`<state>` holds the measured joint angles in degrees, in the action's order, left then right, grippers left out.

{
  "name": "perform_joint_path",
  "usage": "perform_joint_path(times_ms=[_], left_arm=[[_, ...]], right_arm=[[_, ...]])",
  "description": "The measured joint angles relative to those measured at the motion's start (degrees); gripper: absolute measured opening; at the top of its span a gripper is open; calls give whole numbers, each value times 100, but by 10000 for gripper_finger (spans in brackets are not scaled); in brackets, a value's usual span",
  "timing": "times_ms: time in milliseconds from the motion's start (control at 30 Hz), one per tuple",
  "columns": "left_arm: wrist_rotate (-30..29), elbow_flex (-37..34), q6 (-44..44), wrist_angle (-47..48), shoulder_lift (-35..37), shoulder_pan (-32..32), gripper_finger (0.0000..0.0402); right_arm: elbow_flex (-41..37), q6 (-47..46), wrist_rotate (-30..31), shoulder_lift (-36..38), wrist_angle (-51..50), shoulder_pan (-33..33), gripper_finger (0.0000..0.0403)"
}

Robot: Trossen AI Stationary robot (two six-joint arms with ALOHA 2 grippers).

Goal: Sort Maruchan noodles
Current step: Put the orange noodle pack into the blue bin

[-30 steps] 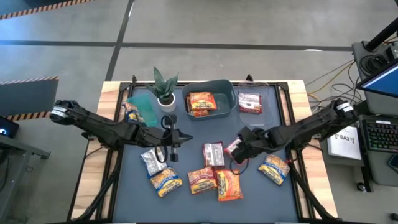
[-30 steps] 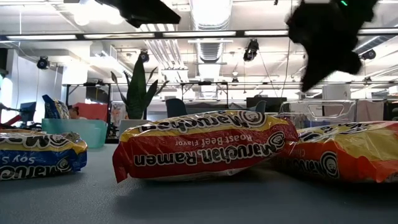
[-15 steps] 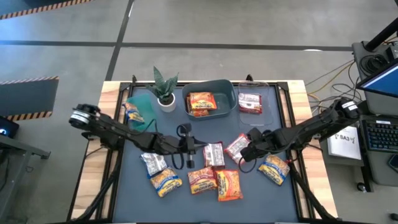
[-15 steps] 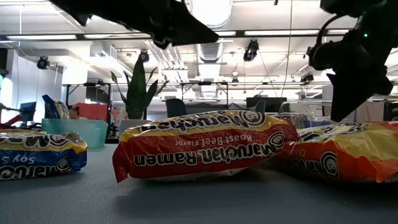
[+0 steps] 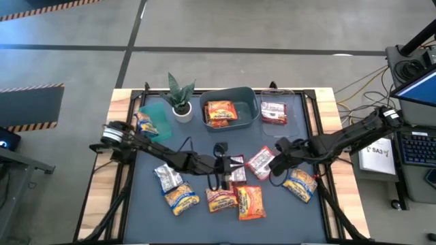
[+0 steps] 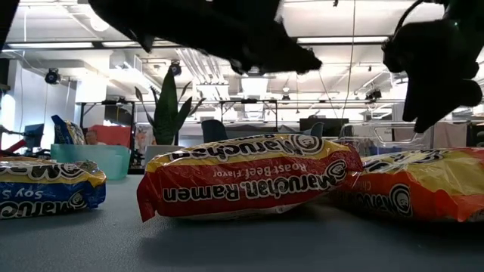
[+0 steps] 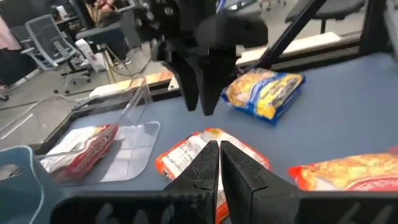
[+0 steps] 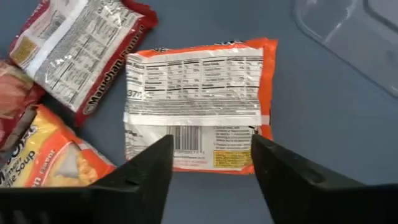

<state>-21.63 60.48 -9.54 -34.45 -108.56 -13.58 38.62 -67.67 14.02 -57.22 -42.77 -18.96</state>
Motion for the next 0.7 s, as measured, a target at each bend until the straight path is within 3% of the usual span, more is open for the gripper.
perform_joint_path(times_ms=[333, 700], left_arm=[[592, 739, 207, 9, -1127, 284, 0], [677, 1613, 398, 565, -2112, 424, 0]], right_arm=[[-980, -722, -69, 285, 650, 0, 282], [-1267, -907, -53, 474, 935, 0, 302]])
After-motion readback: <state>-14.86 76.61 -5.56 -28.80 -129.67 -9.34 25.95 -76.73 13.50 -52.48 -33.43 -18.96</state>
